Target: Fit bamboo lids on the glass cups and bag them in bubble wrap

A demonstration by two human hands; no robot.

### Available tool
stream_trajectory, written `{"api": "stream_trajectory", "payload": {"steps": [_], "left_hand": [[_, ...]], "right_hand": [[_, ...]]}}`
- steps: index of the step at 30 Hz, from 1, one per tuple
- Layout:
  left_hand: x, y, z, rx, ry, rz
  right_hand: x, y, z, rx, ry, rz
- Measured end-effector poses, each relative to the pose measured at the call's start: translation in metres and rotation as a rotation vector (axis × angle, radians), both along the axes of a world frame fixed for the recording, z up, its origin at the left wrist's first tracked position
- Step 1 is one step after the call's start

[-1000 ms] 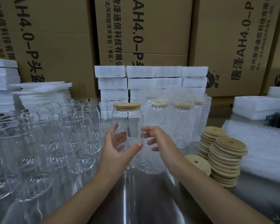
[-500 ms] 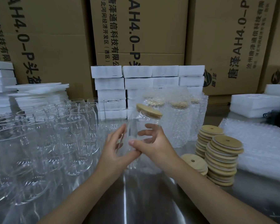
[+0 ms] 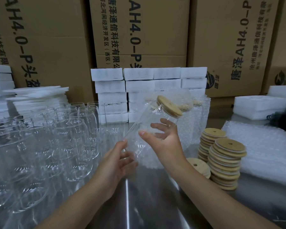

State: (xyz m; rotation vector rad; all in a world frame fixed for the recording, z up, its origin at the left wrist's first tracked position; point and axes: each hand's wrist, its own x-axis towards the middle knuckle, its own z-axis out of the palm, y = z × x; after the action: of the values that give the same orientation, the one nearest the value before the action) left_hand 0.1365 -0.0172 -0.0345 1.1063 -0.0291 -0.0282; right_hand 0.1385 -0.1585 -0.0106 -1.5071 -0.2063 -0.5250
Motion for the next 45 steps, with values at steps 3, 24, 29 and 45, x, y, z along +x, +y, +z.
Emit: {"api": "stream_trajectory", "payload": {"steps": [3,24,29,45], "left_hand": [[0.002,0.003,-0.002,0.009,-0.017,0.068],[-0.015,0.002,-0.009,1.005,-0.801,0.113],[-0.004,0.004,-0.013,0.783,-0.746,0.219],[-0.022,0.006,0.003,0.312,-0.692,0.441]], "right_hand": [[0.000,0.001,-0.001,-0.069,-0.004,-0.035],[-0.007,0.002,0.003,-0.132,0.124,0.036],[-0.012,0.005,-0.002,-0.305,0.083,0.130],[-0.015,-0.005,-0.007,-0.592,0.110,0.583]]}}
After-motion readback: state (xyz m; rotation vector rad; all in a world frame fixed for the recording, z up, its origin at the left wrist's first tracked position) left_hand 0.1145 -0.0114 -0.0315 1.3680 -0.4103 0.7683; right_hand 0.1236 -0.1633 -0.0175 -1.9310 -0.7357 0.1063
